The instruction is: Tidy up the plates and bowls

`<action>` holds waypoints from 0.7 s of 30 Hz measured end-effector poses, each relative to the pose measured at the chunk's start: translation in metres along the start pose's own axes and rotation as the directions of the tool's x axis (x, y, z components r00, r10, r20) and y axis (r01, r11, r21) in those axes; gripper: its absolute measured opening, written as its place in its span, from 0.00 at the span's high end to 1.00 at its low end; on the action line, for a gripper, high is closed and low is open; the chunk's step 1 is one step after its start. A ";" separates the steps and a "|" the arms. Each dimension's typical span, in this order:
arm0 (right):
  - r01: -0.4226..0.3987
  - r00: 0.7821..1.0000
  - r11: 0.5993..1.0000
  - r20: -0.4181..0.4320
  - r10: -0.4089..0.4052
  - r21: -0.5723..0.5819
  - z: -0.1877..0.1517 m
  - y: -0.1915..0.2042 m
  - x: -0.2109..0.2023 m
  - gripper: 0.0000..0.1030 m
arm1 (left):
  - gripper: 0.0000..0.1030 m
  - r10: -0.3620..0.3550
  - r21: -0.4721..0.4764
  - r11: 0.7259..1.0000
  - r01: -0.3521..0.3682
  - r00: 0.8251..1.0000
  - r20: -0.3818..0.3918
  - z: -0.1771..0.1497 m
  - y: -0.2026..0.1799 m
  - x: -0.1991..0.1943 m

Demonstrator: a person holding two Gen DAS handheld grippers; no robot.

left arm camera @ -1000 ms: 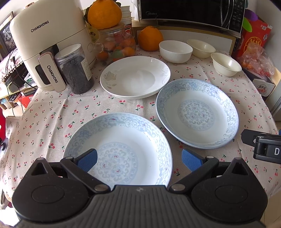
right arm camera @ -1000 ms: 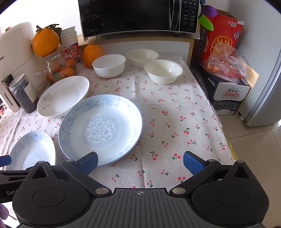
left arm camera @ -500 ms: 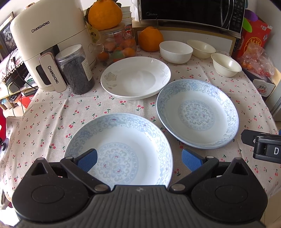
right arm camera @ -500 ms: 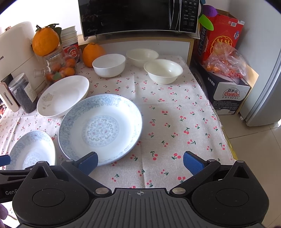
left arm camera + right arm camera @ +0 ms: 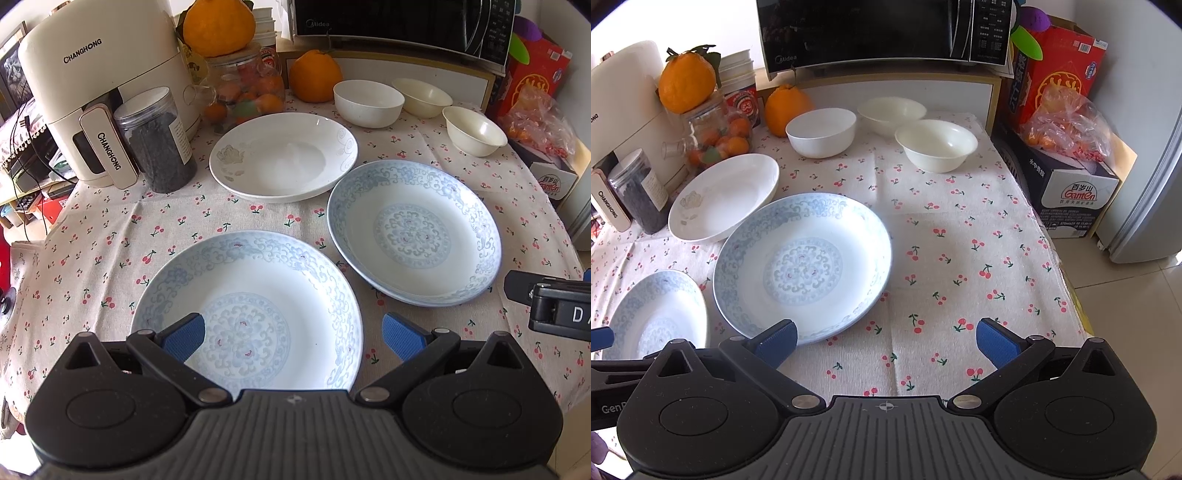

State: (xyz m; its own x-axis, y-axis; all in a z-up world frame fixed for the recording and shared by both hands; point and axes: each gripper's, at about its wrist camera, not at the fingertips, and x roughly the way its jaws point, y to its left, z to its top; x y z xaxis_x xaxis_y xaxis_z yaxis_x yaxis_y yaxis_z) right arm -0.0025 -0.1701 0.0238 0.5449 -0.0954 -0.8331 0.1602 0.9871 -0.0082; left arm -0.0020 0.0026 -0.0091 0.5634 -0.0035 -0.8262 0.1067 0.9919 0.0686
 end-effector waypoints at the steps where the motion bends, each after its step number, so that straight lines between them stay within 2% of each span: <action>1: 0.000 1.000 1.000 0.000 0.000 -0.001 0.000 0.000 0.000 0.00 | 0.00 0.000 0.001 1.000 0.000 1.000 0.000 0.000 0.000 0.000; 21: 0.001 1.000 1.000 -0.006 -0.001 -0.006 0.000 0.000 0.002 0.00 | 0.00 -0.002 0.001 1.000 0.002 1.000 -0.006 0.000 0.000 0.001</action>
State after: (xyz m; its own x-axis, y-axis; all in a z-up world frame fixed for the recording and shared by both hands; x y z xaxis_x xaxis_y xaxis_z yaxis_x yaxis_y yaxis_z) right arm -0.0010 -0.1701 0.0222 0.5398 -0.0955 -0.8364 0.1554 0.9878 -0.0126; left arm -0.0018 0.0030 -0.0102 0.5581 -0.0048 -0.8298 0.1083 0.9918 0.0671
